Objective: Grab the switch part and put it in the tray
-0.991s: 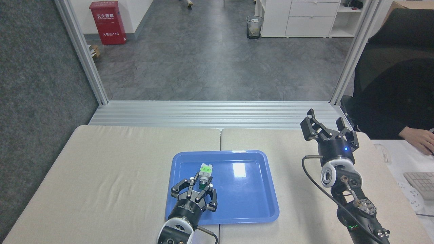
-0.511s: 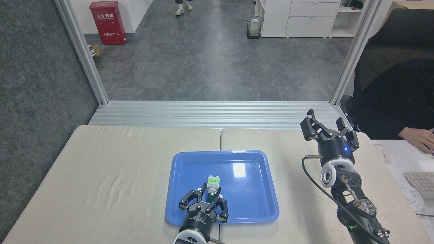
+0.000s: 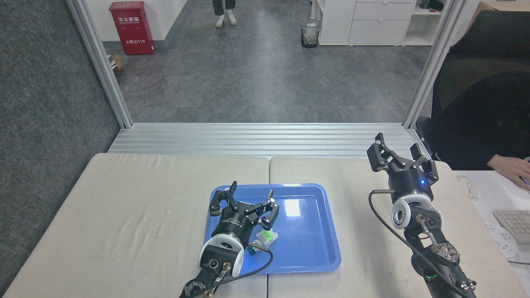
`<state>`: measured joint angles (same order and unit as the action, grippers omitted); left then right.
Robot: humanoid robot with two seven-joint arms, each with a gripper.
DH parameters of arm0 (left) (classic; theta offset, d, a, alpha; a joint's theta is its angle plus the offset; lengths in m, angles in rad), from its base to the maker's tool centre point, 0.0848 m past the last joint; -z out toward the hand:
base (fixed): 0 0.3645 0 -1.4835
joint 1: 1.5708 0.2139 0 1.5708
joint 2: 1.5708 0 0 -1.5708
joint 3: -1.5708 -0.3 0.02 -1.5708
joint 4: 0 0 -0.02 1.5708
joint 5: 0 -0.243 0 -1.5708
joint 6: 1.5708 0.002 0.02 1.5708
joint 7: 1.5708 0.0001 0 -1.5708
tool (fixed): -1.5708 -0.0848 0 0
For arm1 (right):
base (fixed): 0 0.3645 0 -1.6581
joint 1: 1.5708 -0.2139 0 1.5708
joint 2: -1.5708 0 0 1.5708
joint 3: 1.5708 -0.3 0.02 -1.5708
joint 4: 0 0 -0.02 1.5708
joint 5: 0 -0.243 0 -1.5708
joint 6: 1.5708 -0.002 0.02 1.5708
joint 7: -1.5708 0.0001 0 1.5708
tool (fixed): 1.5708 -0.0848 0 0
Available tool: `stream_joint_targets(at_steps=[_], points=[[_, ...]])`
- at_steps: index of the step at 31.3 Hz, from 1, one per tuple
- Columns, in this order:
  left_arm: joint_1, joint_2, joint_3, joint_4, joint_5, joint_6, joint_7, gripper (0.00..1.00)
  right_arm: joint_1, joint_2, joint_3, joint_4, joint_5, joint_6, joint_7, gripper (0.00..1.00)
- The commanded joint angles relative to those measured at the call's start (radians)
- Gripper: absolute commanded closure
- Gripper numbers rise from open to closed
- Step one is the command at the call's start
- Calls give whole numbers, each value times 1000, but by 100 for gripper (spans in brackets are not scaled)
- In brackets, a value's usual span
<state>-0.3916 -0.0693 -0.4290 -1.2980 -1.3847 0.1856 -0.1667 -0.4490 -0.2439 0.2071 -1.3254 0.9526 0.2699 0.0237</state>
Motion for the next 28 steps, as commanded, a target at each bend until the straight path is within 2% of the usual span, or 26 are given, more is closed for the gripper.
stream_joint_targets(at_steps=[1, 3, 6, 11, 22, 24, 28], points=[[-248, 215, 309, 247, 265, -135, 85, 0, 0, 0, 0, 0, 0, 0, -1, 0], [-279, 287, 312, 345, 294, -175, 159, 0, 0, 0, 0, 0, 0, 0, -1, 0], [-276, 330, 320, 401, 314, -230, 196, 0, 0, 0, 0, 0, 0, 0, 1, 0], [-218, 344, 326, 393, 403, -259, 194, 0, 0, 0, 0, 0, 0, 0, 1, 0], [-210, 347, 329, 375, 408, -245, 190, 0, 0, 0, 0, 0, 0, 0, -1, 0], [-210, 347, 329, 365, 408, -244, 190, 0, -8, -15, 9, 8, 3, -1, 13, 0], [-196, 348, 329, 342, 408, -244, 190, 0, -30, 3, 2, 46, -5, -1, 2, 0]])
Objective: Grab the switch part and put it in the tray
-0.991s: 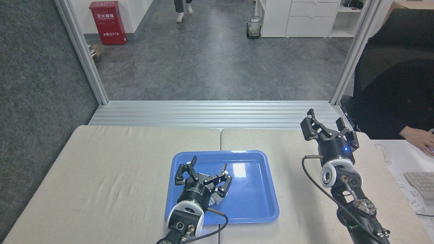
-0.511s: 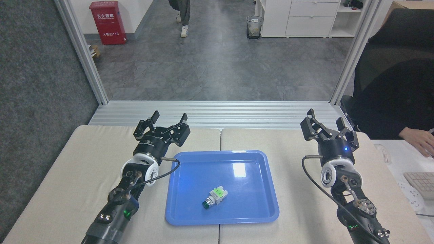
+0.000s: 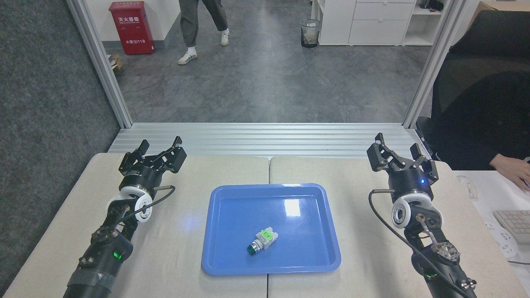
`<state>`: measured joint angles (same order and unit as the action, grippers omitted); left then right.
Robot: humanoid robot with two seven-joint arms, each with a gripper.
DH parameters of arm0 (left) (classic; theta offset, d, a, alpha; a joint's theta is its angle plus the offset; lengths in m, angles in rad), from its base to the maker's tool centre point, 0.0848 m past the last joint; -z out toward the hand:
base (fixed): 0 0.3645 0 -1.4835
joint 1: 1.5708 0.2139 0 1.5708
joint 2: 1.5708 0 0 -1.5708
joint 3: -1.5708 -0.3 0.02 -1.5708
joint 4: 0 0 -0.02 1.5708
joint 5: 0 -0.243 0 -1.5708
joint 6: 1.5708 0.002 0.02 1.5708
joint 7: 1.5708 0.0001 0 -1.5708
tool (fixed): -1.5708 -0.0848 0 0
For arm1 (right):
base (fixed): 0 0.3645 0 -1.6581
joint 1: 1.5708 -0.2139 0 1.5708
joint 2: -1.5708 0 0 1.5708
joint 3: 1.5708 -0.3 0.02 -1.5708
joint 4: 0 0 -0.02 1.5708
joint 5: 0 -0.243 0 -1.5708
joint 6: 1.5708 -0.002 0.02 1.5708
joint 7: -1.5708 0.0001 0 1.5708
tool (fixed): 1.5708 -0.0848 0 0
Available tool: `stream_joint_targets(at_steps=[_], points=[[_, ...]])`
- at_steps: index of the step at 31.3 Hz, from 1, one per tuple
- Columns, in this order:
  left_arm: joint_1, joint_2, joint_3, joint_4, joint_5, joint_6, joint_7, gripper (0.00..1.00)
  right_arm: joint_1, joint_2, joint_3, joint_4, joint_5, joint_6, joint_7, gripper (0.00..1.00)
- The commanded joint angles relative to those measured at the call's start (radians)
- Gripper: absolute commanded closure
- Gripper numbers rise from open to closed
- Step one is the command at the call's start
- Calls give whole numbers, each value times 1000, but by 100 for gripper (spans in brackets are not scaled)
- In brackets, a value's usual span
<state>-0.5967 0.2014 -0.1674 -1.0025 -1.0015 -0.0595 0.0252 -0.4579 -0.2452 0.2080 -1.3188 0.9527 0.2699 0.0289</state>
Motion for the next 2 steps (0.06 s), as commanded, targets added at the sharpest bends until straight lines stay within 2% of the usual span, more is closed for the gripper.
stream_joint_targets(at_steps=[1, 2], points=[[11, 78, 68, 41, 24, 1, -2, 0, -21, 4, 1, 39, -6, -1, -3, 0], [14, 78, 68, 38, 24, 1, -2, 0, -21, 4, 1, 39, -6, -1, -3, 0]])
